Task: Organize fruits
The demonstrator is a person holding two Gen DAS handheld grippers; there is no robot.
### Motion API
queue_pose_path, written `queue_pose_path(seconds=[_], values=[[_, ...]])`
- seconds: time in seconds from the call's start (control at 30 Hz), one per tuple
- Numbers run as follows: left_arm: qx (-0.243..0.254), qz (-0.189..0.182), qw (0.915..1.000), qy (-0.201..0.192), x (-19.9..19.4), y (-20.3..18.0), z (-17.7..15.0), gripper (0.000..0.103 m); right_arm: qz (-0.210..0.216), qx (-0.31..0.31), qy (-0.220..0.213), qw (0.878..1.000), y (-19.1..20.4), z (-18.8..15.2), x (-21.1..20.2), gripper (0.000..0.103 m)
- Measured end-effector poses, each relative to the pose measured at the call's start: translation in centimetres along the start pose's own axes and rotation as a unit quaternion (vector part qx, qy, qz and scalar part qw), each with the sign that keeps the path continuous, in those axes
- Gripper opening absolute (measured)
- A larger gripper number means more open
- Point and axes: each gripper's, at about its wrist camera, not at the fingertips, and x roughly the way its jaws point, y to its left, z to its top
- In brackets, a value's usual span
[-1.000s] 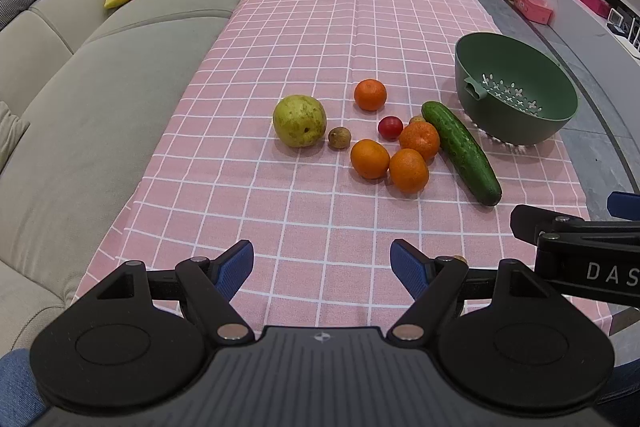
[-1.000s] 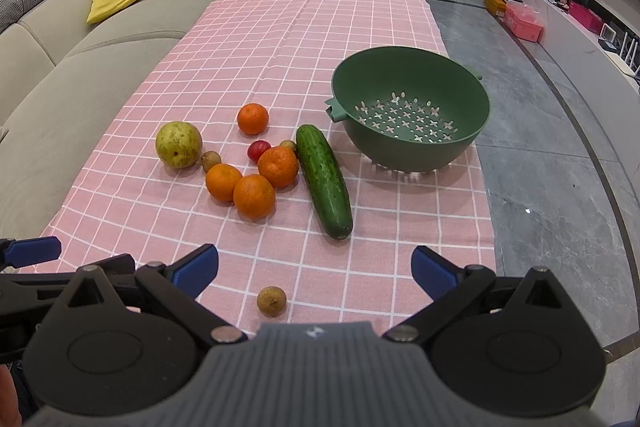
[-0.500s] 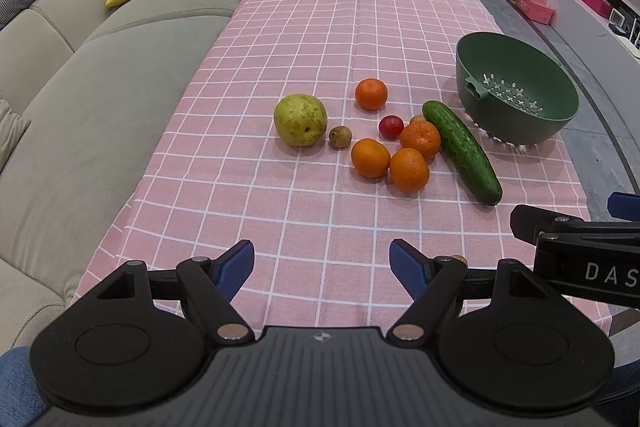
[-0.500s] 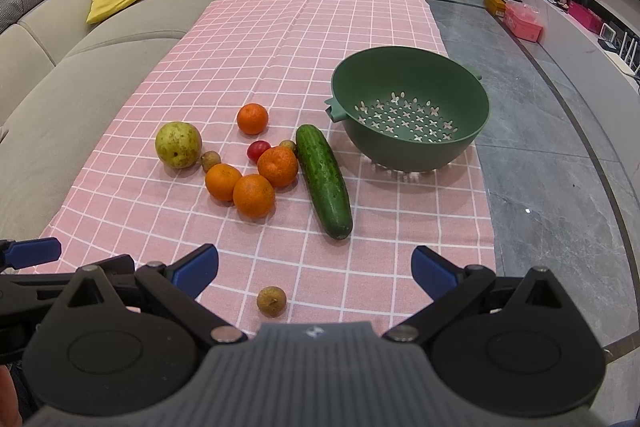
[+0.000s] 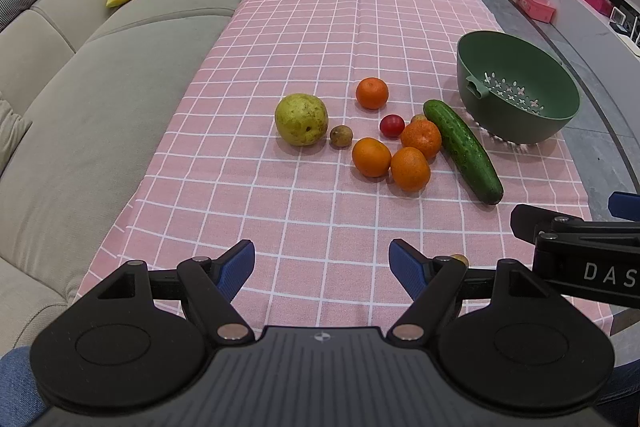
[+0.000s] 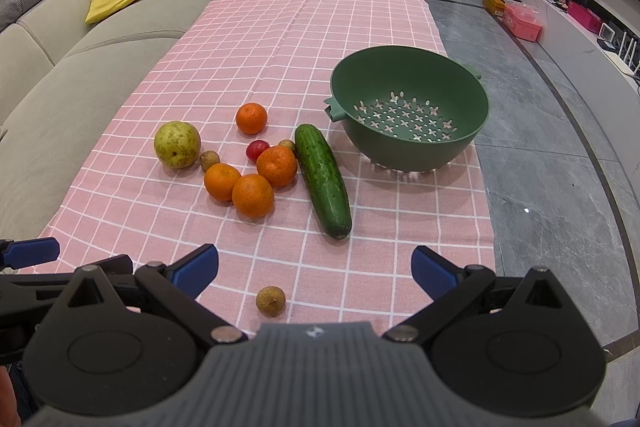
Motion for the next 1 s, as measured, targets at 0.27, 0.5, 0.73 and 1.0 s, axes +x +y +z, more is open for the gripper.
queue_pose_path(seconds=[0.27, 0.5, 0.73, 1.0], values=[[0.001, 0.001, 1.0, 0.002, 0.05, 0.02, 0.02, 0.089, 0.0, 0.0, 0.002, 1.0, -0.09, -0.03, 0.05, 0.099], [0.0, 0.001, 1.0, 0.002, 0.1, -0.03, 0.01, 0.089, -0.002, 0.0, 0.003, 1.0, -0.1, -0.04, 0.04, 0.099], [-0.001, -0.001, 1.0, 0.006, 0.44, -0.1, -0.26, 0.089, -0.004, -0.003, 0.005, 1.0, 0.08, -0.15, 0.26, 0.099], [-0.002, -0.002, 1.0, 0.009, 0.63, -0.1, -0.34, 0.089, -0.004, -0.003, 0.011, 1.0, 0.15, -0.1, 0.52, 0.099]])
